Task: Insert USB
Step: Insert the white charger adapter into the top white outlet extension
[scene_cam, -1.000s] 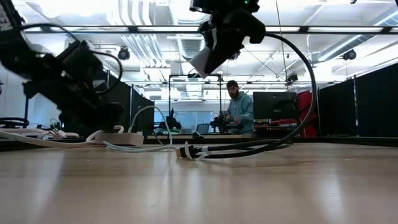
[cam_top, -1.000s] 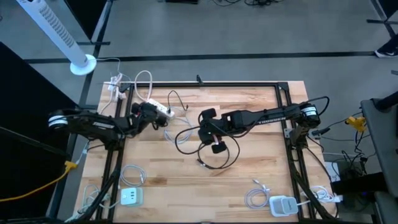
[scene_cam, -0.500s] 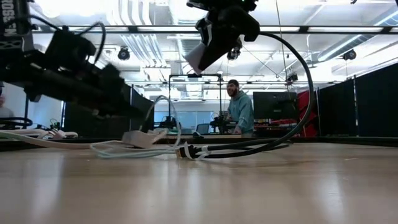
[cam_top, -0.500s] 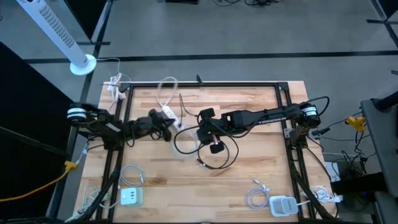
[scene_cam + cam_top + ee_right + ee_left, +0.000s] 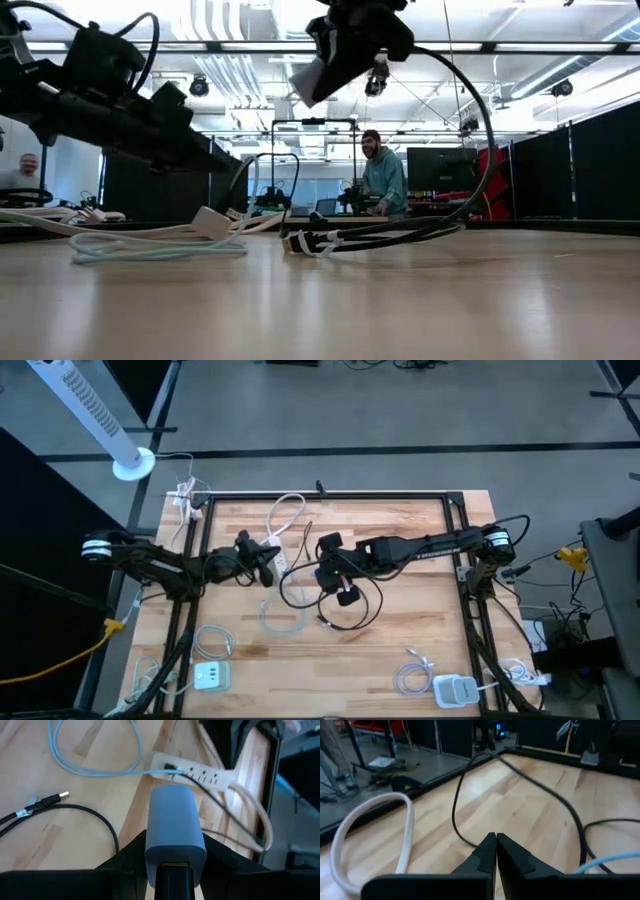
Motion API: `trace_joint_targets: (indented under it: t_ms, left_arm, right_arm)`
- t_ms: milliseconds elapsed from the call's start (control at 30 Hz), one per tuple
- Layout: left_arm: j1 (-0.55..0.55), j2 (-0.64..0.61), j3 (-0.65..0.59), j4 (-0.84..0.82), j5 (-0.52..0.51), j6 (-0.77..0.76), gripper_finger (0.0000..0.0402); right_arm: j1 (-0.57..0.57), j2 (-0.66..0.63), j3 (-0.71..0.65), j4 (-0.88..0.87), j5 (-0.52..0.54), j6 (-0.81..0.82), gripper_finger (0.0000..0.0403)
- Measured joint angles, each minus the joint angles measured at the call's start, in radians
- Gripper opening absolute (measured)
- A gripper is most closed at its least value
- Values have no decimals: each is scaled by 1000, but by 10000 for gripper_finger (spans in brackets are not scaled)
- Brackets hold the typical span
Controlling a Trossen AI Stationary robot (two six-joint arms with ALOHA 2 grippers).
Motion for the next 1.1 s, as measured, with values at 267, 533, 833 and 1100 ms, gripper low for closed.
trace_joint_targets:
  t_ms: [267, 533, 833, 1100]
  left_arm:
    - [-1, 90, -3, -159, -10, 6, 0]
    - [-42, 245, 0, -26, -2, 7, 0]
    - [-100, 455, 79, 165, 7, -1, 0]
    - [-142, 592, 217, 191, 7, 28, 0]
  right_arm:
    - [-13, 61, 115, -4, 5, -77, 114]
    - [-37, 102, 200, -21, 8, -143, 114]
    - [-37, 242, 358, -246, 7, -105, 114]
    - [-78, 391, 657, -495, -139, 219, 114]
